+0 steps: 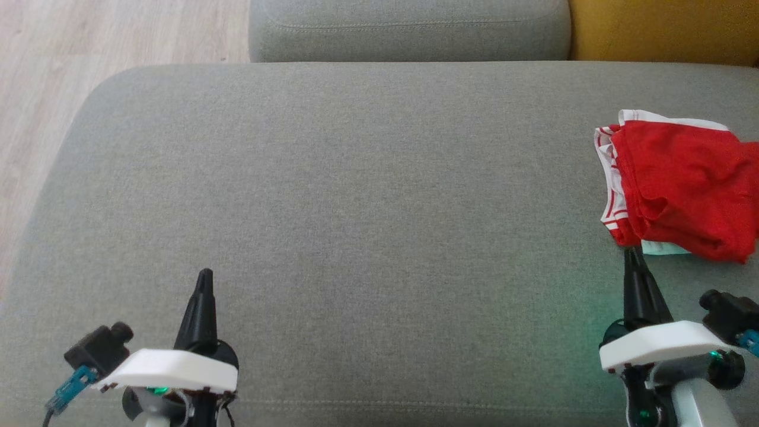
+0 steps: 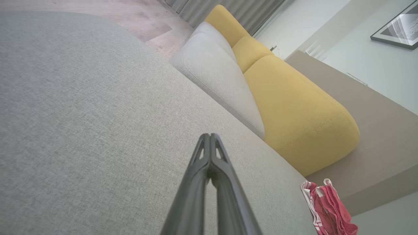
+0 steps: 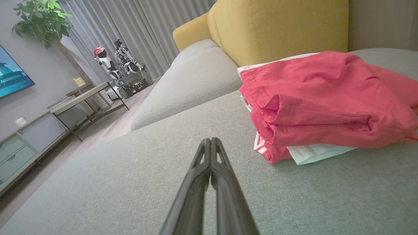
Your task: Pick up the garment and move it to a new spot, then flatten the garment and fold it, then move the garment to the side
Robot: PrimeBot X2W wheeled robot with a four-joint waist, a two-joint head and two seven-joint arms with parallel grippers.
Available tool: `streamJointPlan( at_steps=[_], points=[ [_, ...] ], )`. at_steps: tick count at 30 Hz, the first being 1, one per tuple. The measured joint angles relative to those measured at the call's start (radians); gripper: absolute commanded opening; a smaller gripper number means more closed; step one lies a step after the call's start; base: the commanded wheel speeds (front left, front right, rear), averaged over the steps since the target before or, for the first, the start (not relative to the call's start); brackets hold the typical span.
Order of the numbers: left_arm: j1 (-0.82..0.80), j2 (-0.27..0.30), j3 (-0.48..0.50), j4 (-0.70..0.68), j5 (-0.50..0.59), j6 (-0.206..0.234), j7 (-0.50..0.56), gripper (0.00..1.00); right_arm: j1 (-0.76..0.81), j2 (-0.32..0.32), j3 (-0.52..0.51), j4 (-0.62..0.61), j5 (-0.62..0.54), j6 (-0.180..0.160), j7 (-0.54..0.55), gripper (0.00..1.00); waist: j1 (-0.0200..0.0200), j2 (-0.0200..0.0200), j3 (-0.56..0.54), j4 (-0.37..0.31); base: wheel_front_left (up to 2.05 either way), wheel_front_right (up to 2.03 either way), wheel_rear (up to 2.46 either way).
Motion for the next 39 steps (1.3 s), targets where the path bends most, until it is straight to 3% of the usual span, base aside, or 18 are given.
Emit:
streamJointPlan(
  at_steps=[39],
  points=[
    [-0.027, 0.004, 0.064, 0.033, -0.358, -0.019, 0.103, 0.0, -0.012, 0.0, -0.036, -0.002, 0.49, 0.0, 0.095, 0.0, 0.0001, 0.0, -0.014, -0.029, 0.0, 0.0, 0.0]
  ],
)
